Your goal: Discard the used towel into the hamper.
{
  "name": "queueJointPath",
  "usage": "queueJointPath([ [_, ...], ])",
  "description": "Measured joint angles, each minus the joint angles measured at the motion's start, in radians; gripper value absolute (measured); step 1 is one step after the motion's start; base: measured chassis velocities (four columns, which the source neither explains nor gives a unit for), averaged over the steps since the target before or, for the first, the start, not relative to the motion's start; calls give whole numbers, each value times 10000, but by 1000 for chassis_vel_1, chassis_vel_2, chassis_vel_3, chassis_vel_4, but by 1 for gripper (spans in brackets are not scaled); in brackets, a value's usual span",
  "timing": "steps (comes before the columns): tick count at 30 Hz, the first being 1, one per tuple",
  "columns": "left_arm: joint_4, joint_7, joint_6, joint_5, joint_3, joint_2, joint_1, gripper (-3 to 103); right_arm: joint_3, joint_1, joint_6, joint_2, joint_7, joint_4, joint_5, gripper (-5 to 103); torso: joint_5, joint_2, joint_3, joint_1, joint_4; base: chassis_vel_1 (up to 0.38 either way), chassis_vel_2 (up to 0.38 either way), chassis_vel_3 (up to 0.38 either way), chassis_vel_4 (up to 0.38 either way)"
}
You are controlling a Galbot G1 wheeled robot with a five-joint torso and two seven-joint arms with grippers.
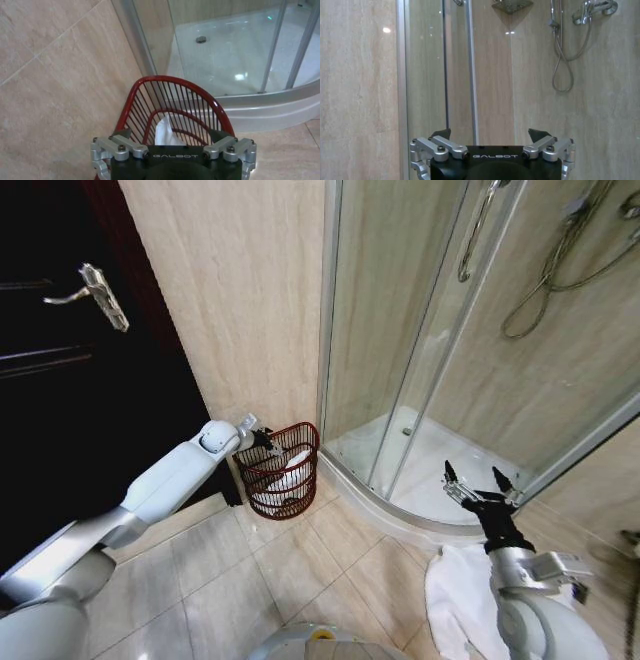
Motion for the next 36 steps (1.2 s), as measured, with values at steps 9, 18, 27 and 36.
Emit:
queueJointPath([
  [9,-178,-112,-12,-84,-254,37,243,100,-25,14,-71,20,3,78,-16,100,0,0,0,0,0,0,0,0,0],
  [18,-1096,-3118,-2127,-742,-1592,28,1914,100,-32,8,-133,-41,189,201,-24,100,-1,0,0,0,0,0,0,0,0],
  [27,-3921,-5639,-3367,-814,-4759,-569,5483,100,23,-342,65,-240,243,193,26,100,-6,0,0,1,1,0,0,0,0],
  [36,-6837,-5657,-4243,-192,-8503,-2521,10007,100,-62,-548,140,-418,209,356,22,100,0,2,-1,-1,3,0,0,0,0],
])
